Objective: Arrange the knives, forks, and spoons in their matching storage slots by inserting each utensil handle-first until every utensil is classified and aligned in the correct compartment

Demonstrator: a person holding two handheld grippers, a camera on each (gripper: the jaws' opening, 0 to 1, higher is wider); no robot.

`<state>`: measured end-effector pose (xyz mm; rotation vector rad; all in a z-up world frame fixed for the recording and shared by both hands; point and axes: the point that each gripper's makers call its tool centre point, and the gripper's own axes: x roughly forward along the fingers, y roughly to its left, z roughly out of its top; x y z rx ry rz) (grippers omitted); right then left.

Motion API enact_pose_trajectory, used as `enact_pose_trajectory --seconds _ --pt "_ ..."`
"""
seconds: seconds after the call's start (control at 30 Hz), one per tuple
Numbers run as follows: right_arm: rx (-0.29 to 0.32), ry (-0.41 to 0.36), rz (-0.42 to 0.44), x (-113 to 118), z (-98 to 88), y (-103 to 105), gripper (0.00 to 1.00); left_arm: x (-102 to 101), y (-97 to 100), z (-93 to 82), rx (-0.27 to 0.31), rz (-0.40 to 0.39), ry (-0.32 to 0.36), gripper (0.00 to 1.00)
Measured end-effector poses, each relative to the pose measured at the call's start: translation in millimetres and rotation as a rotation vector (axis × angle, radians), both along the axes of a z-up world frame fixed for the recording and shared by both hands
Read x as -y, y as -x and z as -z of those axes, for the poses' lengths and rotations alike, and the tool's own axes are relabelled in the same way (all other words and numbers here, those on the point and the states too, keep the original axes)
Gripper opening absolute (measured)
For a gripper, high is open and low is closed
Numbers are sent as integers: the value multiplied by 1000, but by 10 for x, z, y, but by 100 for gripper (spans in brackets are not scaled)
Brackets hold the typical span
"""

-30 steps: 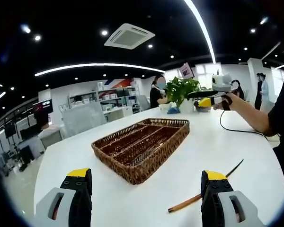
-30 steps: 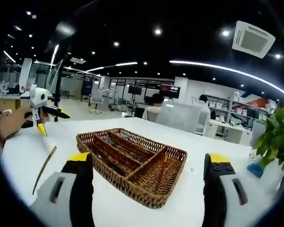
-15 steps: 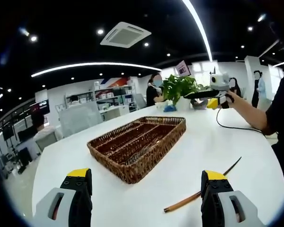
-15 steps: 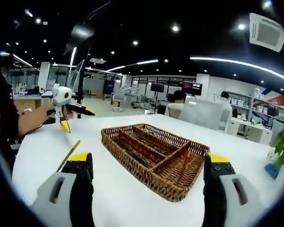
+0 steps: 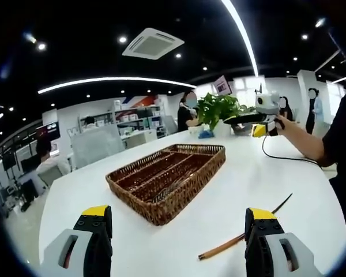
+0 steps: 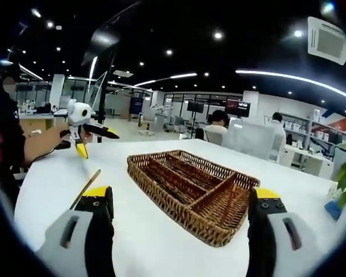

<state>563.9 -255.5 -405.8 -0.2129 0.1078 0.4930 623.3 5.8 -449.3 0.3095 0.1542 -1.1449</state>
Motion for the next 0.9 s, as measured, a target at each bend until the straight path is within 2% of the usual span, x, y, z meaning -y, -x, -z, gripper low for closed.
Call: enact_pose_trajectory --seconds 0.33,0.47,0.6,0.77,0.9 --pt "10 -12 2 -26 -14 -12 99 -11 7 -5 1 0 -3 100" --pt "8 -31 -33 -214 23 -31 99 -5 10 5 -1 2 -6 100" --pt "-27 10 -68 -374 172 -60 99 -1 14 6 -1 3 -7 100" --pt "-41 11 -85 -471 228 -67 99 -7 17 -9 1 3 -4 100" --pt "-47 -22 -95 -553 233 -74 99 -14 17 -2 0 4 -10 100"
